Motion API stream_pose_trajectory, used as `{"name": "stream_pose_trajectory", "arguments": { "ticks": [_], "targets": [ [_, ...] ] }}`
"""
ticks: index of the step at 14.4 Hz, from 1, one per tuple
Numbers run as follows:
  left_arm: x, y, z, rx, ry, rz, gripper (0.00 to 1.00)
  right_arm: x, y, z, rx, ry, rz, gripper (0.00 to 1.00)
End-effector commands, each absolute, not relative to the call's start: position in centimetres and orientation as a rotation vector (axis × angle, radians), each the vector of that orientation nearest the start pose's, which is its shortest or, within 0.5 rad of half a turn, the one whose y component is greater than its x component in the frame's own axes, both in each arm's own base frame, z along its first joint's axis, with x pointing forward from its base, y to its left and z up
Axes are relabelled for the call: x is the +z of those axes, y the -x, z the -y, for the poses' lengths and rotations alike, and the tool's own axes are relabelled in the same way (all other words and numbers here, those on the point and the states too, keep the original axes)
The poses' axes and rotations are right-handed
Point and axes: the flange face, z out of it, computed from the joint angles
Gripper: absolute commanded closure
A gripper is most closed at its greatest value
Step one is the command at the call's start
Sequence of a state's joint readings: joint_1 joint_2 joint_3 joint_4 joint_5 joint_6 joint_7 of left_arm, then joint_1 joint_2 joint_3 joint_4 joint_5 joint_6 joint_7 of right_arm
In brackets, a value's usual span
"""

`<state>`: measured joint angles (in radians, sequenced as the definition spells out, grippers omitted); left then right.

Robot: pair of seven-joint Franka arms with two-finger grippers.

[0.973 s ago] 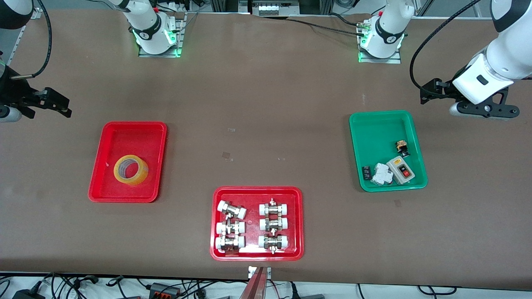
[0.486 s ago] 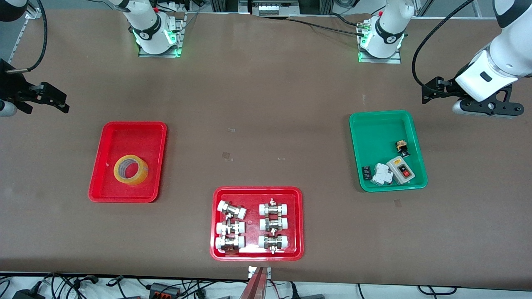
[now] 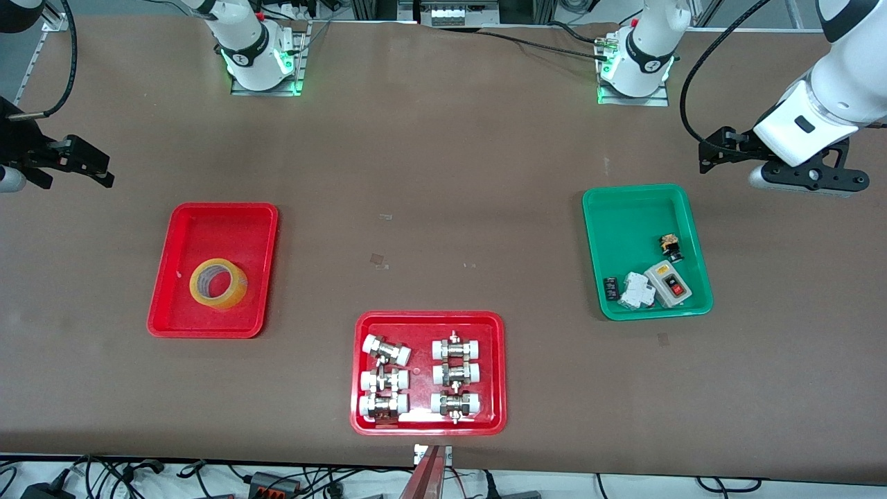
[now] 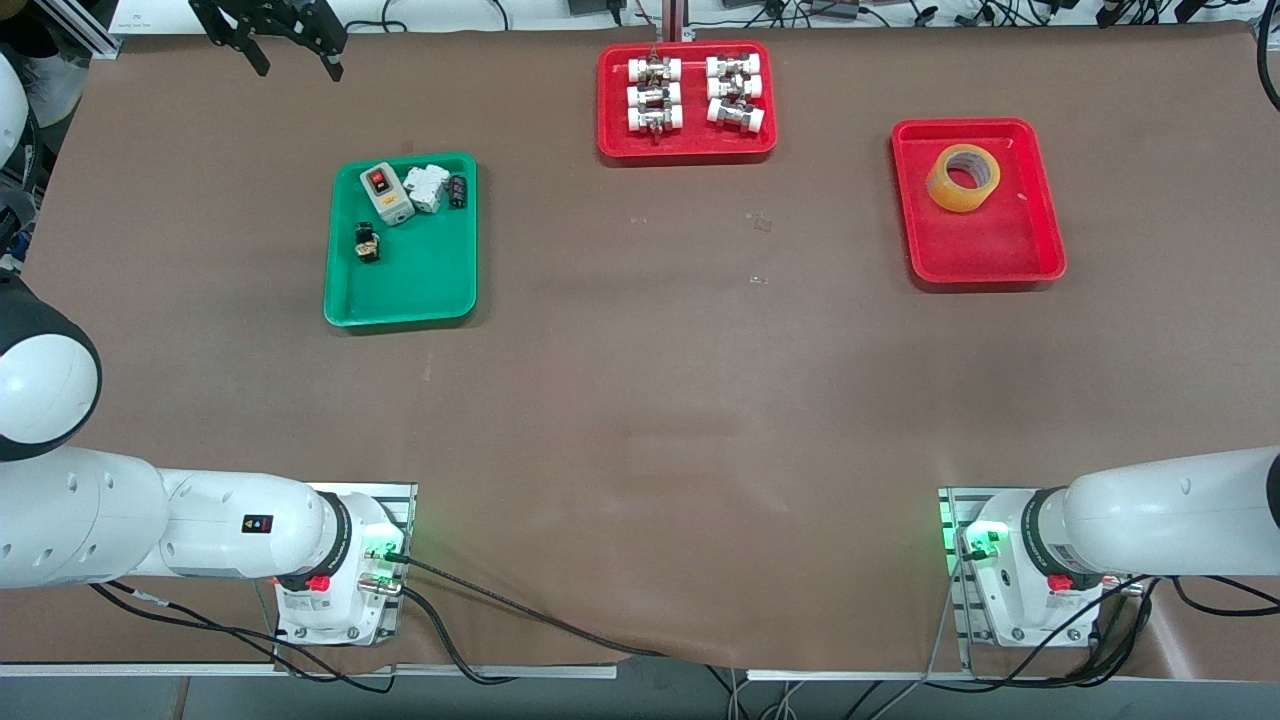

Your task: Left arm passes tape to right arm into tray

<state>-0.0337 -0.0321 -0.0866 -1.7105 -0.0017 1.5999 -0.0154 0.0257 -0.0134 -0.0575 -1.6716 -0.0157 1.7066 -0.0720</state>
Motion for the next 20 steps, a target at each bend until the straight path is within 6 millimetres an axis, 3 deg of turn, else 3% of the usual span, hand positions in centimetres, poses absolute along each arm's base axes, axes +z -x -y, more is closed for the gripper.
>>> {"name": "stream_pose_trajectory", "arguments": {
  "ticks": [1, 2, 9, 20],
  "targets": [
    [59.0, -53.7, 7.7, 0.063, 3.130, -0.180, 0.00, 60.0, -55.5, 2.0, -0.081, 3.152, 0.038, 0.00],
    [59.3, -53.6, 8.6, 0.053, 3.128, -0.203, 0.00, 60.0, -55.5, 2.0, -0.081, 3.152, 0.038, 0.00],
    [59.5, -53.5, 9.3, 0.038, 3.126, -0.225, 0.00, 60.0, -55.5, 2.8, -0.082, 3.148, 0.011, 0.00],
    [59.7, -53.8, 9.0, 0.010, 3.135, -0.216, 0.00, 59.6, -55.2, 2.6, -0.034, 3.140, 0.014, 0.00]
  ]
}}
